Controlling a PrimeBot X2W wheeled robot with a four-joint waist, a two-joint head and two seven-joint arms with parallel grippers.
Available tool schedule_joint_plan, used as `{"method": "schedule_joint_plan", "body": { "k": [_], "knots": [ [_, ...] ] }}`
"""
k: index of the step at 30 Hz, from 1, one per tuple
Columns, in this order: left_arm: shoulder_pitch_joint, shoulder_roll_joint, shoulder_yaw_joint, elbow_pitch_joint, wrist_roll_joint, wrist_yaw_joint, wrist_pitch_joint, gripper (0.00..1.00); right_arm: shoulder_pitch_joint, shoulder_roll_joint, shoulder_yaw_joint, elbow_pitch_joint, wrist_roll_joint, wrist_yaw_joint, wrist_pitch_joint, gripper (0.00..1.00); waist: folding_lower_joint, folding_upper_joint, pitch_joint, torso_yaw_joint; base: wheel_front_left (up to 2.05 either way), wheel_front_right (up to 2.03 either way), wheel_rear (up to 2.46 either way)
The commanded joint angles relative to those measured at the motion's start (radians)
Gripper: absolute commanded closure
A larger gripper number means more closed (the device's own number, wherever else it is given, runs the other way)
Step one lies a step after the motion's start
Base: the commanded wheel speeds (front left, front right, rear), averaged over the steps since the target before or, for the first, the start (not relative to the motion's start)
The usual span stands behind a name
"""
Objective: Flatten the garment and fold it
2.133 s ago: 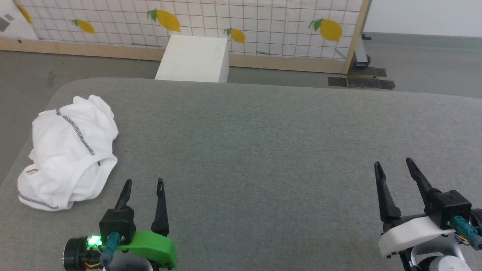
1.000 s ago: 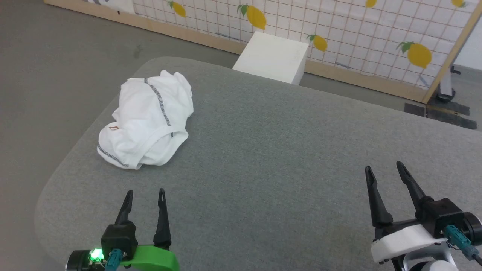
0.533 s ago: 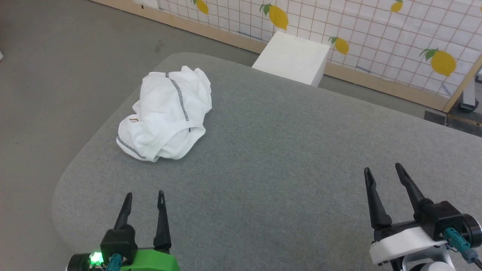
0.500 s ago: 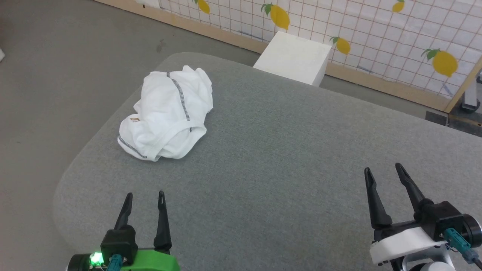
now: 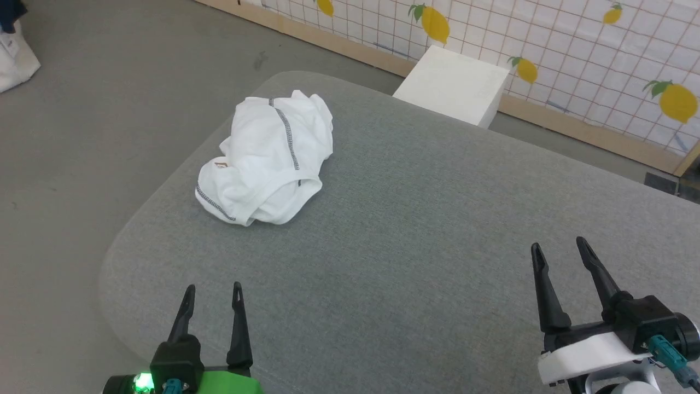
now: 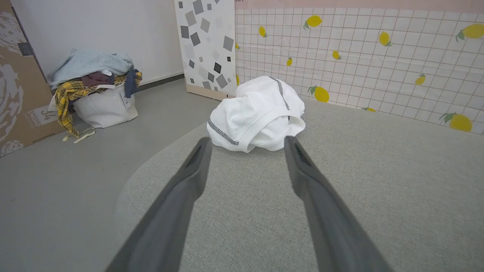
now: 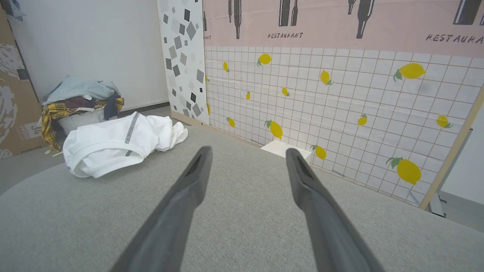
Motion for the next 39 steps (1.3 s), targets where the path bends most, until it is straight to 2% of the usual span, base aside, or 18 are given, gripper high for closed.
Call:
{"method": "schedule_joint_plan", "body": {
  "k": [1, 10, 19, 27, 32, 35, 39],
  "knots": [
    [0.013, -0.005, -0.004, -0.004, -0.017, 0.010, -0.011, 0.00, 0.006, 0.001, -0.002, 0.004, 0.008, -0.002, -0.012, 0.00, -0.0001, 0.0000, 0.000, 0.010, 0.00, 0.00, 0.00],
    [0.023, -0.005, -0.012, -0.001, -0.022, 0.020, -0.029, 0.00, 0.007, 0.001, -0.007, 0.011, 0.013, -0.002, -0.031, 0.00, -0.0001, 0.0000, -0.002, 0.053, 0.00, 0.00, 0.00],
    [0.023, -0.005, -0.011, 0.000, -0.023, 0.022, -0.030, 0.00, 0.009, 0.001, -0.004, 0.014, 0.017, -0.002, -0.031, 0.00, -0.0001, 0.0000, -0.004, 0.050, 0.00, 0.00, 0.00],
    [-0.031, -0.005, 0.015, -0.064, -0.105, 0.010, -0.030, 0.00, 0.003, 0.001, -0.009, 0.001, 0.007, -0.002, -0.031, 0.00, -0.0001, 0.0000, 0.016, 0.039, 0.00, 0.00, 0.00],
    [-0.155, 0.044, 0.023, -0.118, -0.083, -0.029, -0.003, 0.00, -0.013, 0.001, -0.012, -0.032, -0.023, -0.002, -0.031, 0.00, -0.0001, 0.0000, 0.079, 0.025, 0.00, 0.00, 0.00],
    [-0.276, 0.087, 0.026, -0.153, -0.076, -0.054, 0.079, 0.00, -0.031, -0.013, -0.010, -0.059, -0.037, -0.002, -0.031, 0.00, -0.0001, 0.0000, 0.137, 0.012, 0.00, 0.00, 0.00],
    [-0.439, 0.146, 0.047, -0.133, -0.084, -0.084, 0.201, 0.00, -0.065, -0.064, 0.003, -0.105, -0.032, -0.002, -0.013, 0.00, -0.0001, 0.0000, 0.220, -0.013, 0.00, 0.00, 0.00]
  ]
}}
